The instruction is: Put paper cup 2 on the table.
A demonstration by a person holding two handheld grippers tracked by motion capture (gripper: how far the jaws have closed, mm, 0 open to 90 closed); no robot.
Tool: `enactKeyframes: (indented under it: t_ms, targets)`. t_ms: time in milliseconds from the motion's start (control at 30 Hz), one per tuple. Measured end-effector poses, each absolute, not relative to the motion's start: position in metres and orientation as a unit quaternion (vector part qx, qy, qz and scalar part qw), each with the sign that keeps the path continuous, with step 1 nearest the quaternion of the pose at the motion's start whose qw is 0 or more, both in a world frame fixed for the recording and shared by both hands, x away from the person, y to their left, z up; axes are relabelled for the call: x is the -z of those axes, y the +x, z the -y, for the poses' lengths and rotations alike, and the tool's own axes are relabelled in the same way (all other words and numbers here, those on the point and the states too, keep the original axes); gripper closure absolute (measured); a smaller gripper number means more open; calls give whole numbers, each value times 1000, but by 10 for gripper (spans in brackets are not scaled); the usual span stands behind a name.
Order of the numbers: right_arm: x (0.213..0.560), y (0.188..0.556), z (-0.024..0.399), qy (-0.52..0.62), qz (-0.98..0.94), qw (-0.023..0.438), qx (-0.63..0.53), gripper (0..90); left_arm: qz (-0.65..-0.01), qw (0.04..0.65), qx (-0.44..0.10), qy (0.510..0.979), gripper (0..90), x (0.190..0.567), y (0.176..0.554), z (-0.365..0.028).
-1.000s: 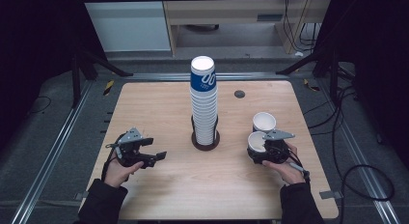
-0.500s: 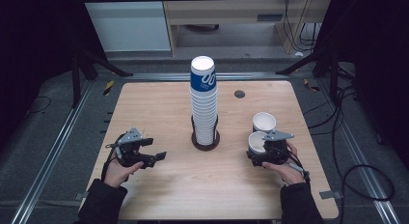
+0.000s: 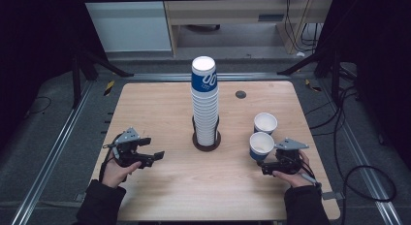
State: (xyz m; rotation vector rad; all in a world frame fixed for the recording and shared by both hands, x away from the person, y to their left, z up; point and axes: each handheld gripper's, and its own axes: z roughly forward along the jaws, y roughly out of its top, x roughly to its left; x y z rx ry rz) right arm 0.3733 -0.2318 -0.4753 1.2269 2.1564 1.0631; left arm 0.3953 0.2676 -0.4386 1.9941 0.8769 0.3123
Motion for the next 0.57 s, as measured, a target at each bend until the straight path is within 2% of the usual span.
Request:
enactKeyframes:
  t_ms: [567]
  targets:
    - [467, 344, 258, 467, -760, 229, -390, 15, -391, 404, -137, 815, 115, 454, 406, -282]
